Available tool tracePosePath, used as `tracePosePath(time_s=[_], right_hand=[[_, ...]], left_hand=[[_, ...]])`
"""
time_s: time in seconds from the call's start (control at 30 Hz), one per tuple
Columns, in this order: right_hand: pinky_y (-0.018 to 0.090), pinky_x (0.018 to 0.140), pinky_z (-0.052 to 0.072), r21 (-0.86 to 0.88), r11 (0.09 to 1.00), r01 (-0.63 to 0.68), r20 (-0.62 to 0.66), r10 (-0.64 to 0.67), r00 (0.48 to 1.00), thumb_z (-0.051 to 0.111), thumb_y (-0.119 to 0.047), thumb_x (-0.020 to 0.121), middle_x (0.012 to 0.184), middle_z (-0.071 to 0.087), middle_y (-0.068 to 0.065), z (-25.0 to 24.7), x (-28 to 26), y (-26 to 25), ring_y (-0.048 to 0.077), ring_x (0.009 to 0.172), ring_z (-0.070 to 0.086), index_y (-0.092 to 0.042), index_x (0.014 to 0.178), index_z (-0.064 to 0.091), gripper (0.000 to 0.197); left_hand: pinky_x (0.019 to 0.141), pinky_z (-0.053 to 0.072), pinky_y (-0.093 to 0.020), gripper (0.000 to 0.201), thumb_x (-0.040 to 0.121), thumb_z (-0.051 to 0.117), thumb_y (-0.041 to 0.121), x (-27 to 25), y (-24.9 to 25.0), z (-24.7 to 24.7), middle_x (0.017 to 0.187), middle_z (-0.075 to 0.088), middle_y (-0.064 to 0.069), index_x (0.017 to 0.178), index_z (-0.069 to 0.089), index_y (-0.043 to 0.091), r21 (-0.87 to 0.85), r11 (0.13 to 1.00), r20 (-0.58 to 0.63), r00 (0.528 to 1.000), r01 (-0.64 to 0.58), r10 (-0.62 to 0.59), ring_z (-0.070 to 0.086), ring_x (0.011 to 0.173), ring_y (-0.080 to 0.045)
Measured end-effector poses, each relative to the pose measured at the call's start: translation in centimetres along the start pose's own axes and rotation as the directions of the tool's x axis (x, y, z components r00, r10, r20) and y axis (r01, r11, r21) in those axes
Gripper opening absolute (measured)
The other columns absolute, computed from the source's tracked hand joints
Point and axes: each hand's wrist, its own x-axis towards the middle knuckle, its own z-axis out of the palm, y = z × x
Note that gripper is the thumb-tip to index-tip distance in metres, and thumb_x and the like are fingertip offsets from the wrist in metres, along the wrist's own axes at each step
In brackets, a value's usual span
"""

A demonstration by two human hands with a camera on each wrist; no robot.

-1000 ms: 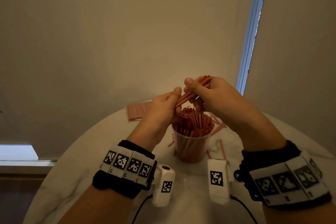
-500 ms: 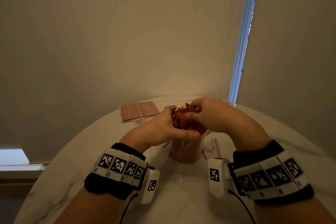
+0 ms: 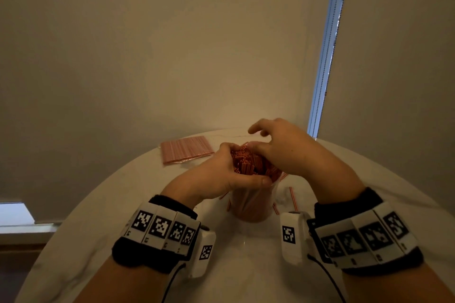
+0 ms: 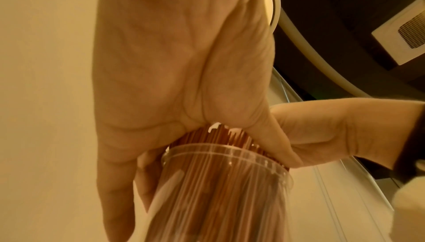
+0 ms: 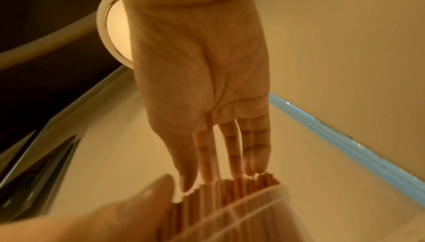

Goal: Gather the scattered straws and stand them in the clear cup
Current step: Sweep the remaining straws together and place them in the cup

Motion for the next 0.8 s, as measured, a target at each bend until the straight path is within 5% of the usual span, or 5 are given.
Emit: tracePosePath(time_s=[0.1,0.23,0.4,0.6,0.8], right_hand=[[0.032,0.095,0.046,-0.169,0.985,0.026,0.171,0.003,0.985,0.056,-0.031,0.099,0.133,0.06,-0.003,0.8,0.2,-0.1,0.019,0.114,0.057,-0.038,0.138,0.056,0.041],[0.033,0.087,0.049,0.065,0.998,0.003,0.031,-0.005,1.0,0.05,-0.039,0.101,0.111,0.072,-0.004,0.5,0.3,0.0,0.016,0.101,0.064,-0.032,0.118,0.071,0.028],[0.031,0.071,0.051,0.237,0.967,-0.091,-0.077,0.112,0.991,0.046,-0.038,0.103,0.097,0.071,-0.005,-1.5,0.0,2.2,0.013,0.088,0.066,-0.023,0.102,0.072,0.029],[0.035,0.074,0.06,-0.165,0.902,-0.399,0.286,0.431,0.856,0.057,-0.035,0.099,0.09,0.073,0.011,-0.6,-0.1,7.5,0.022,0.076,0.07,-0.003,0.102,0.068,0.034],[0.033,0.08,0.054,-0.257,0.825,-0.504,0.486,0.561,0.67,0.059,-0.041,0.096,0.076,0.06,0.005,2.5,1.8,7.9,0.02,0.072,0.058,-0.011,0.085,0.058,0.031]], left_hand=[[0.067,0.05,-0.009,0.101,0.067,0.093,0.047,0.0,0.0,0.1,0.121,0.06,0.011,0.142,0.029,0.024,0.019,1.0,0.0,1.0,-0.002,0.002,0.059,0.108,-0.002],[0.065,0.051,-0.005,0.104,0.066,0.089,0.06,0.0,0.3,-0.1,0.119,0.06,0.012,0.144,0.029,0.025,0.068,0.998,0.034,0.999,0.007,-0.01,0.061,0.105,-0.002],[0.106,0.05,-0.046,0.117,0.063,0.047,0.101,-0.6,0.7,-1.6,0.135,0.061,0.006,0.156,0.03,0.033,0.038,0.999,-0.052,0.998,0.038,-0.036,0.06,0.121,-0.015],[0.076,0.056,-0.031,0.042,0.104,0.048,0.051,1.7,-1.9,-4.0,0.106,0.071,0.002,0.125,0.063,0.018,-0.009,0.968,-0.217,0.944,0.252,-0.247,0.066,0.099,-0.013],[0.097,0.058,-0.041,0.029,0.105,0.052,0.025,4.9,-1.6,-2.0,0.121,0.071,-0.018,0.104,0.068,0.001,0.532,0.773,-0.069,0.927,0.347,-0.369,0.07,0.101,-0.028]])
